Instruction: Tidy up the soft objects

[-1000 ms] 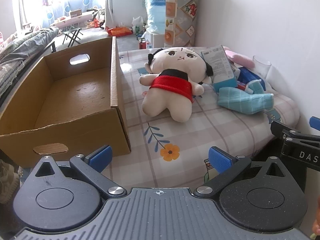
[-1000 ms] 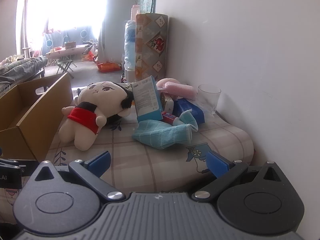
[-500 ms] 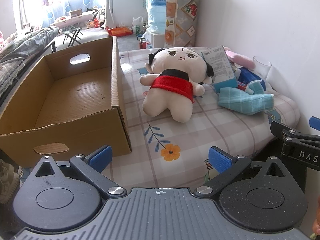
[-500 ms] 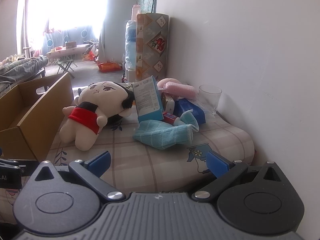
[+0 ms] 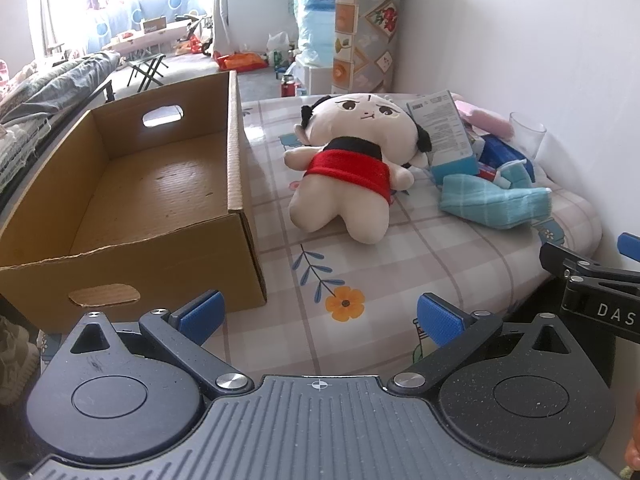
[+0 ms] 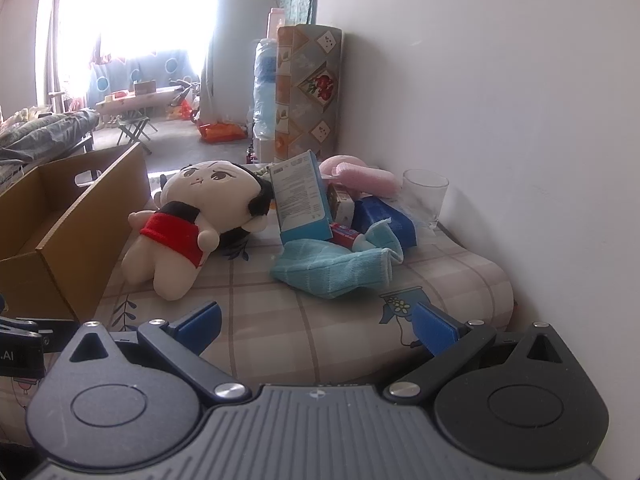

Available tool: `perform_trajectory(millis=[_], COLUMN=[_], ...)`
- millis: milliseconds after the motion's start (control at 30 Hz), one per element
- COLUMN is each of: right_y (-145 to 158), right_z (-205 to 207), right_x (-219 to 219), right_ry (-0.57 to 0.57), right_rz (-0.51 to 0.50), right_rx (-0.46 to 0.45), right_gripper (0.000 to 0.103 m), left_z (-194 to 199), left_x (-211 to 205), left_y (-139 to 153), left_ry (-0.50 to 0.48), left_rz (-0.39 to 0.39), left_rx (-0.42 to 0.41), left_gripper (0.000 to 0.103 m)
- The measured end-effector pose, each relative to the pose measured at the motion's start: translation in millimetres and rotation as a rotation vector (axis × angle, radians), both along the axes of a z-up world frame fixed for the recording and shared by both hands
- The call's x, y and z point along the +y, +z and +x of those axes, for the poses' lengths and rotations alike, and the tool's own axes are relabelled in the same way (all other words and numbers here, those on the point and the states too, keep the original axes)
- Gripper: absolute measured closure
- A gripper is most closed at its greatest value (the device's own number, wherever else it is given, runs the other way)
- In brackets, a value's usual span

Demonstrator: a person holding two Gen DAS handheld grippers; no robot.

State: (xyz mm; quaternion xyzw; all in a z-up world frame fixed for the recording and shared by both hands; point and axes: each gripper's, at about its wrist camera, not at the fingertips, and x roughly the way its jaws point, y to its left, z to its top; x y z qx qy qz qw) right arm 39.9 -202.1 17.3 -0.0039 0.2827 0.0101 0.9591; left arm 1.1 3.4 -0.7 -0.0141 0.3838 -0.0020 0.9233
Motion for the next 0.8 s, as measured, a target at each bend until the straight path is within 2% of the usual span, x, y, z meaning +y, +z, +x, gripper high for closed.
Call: perform_trajectory(millis=[800], right_y=[-2.0], right_z=[4.4], right_x=[-0.5], right_ry=[0.002], right_rz=[0.003], right_rx=[0.008], right_gripper=[0.000], left_z=[0.1], left_x=[3.0], left_y=[-0.3], left_ry=[0.002], left_rz=[0.005], left_rx=[0.002], left_gripper=[0.000])
